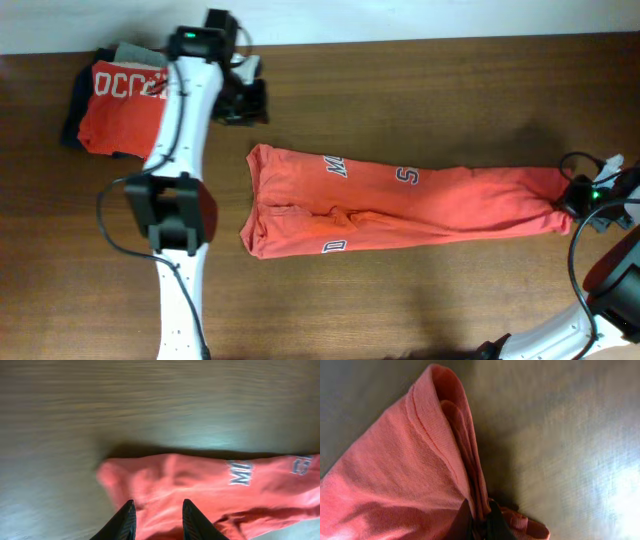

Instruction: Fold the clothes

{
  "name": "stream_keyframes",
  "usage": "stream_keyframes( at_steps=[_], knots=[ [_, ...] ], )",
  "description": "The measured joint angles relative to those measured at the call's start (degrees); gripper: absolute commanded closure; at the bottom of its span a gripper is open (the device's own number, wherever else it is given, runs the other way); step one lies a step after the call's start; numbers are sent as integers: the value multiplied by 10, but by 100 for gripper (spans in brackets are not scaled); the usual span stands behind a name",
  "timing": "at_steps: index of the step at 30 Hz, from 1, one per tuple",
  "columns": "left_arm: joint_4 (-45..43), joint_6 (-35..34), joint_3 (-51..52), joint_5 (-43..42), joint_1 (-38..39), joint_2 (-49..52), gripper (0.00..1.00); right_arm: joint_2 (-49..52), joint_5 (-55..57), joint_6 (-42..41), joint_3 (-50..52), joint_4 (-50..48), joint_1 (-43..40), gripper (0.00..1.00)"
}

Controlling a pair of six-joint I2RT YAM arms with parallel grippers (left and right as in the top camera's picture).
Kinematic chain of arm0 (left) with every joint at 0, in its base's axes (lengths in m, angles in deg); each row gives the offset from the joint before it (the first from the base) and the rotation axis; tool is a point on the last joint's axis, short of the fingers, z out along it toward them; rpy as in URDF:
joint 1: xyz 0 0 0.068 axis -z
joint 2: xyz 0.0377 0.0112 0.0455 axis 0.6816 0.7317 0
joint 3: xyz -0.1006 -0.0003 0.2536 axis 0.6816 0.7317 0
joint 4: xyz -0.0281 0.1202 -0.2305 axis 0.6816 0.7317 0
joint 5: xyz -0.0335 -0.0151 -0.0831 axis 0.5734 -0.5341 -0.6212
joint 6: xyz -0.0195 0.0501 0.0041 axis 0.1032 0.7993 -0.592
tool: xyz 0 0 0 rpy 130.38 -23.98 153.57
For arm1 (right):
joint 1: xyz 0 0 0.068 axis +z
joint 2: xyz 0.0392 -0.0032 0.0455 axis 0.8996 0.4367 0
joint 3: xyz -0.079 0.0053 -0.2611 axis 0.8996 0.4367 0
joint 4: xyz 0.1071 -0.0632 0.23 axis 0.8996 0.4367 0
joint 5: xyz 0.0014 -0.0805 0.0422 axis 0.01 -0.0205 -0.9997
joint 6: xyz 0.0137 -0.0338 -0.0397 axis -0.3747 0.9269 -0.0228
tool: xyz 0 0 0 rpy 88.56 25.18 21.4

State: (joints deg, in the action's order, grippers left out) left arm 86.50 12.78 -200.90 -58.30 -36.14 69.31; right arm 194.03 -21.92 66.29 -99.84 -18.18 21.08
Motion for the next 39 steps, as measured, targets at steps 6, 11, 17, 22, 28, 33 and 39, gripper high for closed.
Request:
stream_keyframes(
  at_steps=[6,11,17,22,28,33,39],
  knots=[
    [31,0,0,6,-61,0,69,2,22,14,-18,-6,3,96],
    [37,0,0,14,-86,0,68,5,28,29,-89,41,0,96],
    [37,1,0,26,-94,0,65,5,24,52,-181,96,2,96],
    [37,1,0,28,-94,0,64,5,23,68,-233,162,23,96],
    [35,1,0,31,-94,0,63,5,23,109,-308,254,103,96],
    [27,1,0,33,-94,0,63,5,23,150,-322,317,191,96],
    [12,1,0,33,-94,0,59,5,23,182,-322,376,280,96]
  ],
)
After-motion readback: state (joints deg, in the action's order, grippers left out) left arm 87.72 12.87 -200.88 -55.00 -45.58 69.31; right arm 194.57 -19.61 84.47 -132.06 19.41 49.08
